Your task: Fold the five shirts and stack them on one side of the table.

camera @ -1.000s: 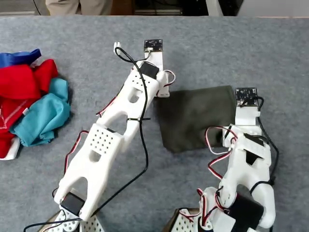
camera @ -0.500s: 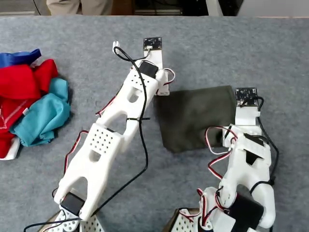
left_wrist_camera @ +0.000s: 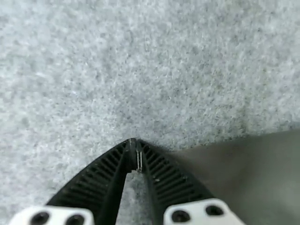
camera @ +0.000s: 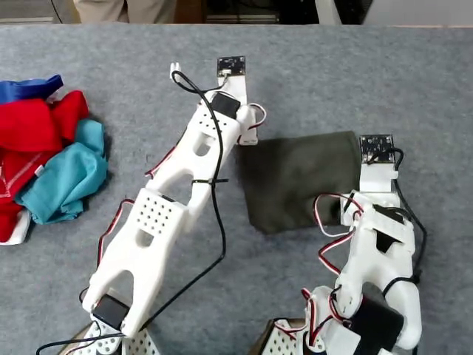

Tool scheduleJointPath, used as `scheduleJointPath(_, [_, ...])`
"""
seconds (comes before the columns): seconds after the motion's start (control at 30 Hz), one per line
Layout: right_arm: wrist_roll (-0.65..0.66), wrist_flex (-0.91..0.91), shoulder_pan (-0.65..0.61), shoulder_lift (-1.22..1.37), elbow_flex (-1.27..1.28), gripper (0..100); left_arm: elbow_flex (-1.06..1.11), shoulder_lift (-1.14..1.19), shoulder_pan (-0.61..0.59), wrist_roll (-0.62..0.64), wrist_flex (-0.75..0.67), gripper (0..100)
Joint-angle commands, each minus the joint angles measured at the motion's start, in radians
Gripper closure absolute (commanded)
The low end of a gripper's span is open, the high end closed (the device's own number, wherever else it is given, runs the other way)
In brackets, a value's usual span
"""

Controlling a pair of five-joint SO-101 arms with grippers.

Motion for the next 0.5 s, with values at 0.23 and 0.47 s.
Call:
scheduleJointPath(0.23, [0.009, -0.018, -0.024, 0.002, -0.002, 99.1, -0.054, -0.016, -0.006, 0.008, 0.000, 98])
scheduleJointPath(0.47, [0.009, -0.018, -0.024, 0.002, -0.002, 99.1, -0.052, -0.016, -0.012, 0.008, 0.000, 98])
